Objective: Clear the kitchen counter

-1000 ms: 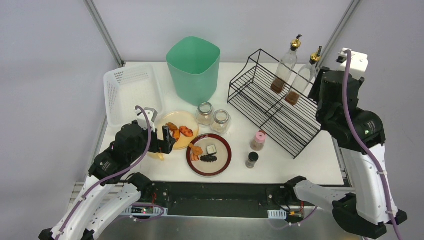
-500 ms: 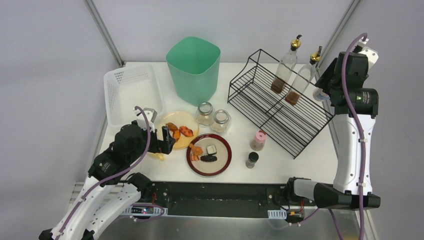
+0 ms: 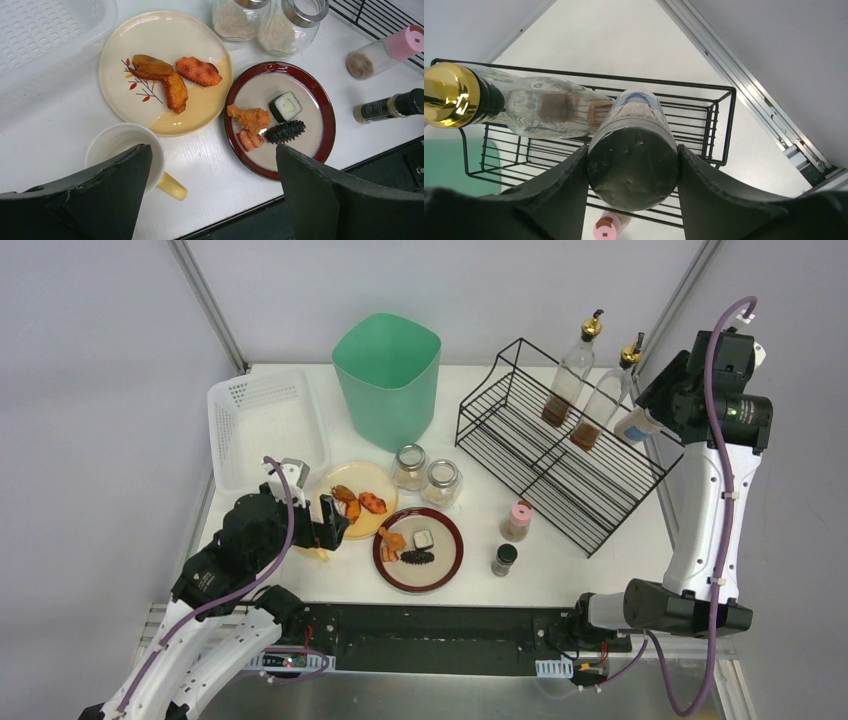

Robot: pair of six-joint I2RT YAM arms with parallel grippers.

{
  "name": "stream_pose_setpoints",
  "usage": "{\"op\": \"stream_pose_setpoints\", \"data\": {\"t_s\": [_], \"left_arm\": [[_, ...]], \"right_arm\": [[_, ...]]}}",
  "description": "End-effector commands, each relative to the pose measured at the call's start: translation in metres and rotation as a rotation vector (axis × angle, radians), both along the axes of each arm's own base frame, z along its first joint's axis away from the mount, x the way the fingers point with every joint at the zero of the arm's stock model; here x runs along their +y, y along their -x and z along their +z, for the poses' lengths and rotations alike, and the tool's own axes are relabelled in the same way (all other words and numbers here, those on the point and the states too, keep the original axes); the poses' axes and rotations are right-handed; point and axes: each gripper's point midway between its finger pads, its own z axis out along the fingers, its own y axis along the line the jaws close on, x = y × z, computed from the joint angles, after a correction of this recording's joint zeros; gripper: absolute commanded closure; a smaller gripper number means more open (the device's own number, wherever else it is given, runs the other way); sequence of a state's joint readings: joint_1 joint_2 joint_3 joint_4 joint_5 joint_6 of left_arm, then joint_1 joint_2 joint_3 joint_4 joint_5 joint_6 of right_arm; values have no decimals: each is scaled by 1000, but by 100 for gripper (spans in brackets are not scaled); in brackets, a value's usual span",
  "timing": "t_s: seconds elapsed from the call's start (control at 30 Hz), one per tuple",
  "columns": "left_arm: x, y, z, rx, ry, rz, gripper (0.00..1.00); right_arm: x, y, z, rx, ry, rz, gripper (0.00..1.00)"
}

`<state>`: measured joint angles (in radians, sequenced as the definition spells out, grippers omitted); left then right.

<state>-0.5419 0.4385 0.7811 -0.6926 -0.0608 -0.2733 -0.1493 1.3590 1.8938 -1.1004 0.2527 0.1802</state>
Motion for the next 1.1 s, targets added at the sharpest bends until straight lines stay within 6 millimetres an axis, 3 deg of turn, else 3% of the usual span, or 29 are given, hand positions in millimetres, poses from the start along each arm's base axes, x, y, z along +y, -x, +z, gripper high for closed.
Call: {"op": "stream_pose_setpoints", "data": {"t_s": [0.0, 0.7, 1.07], "left_arm": [[0, -2, 7, -40, 9, -5, 0], [0, 3, 13, -65, 34, -14, 0], [2, 3, 12, -65, 29, -6, 0]], "right_arm": [[0, -4, 19, -43, -29, -23, 100], [-21, -13, -42, 262, -60, -109, 100], [-21, -24, -72, 347, -86, -103, 74]]}}
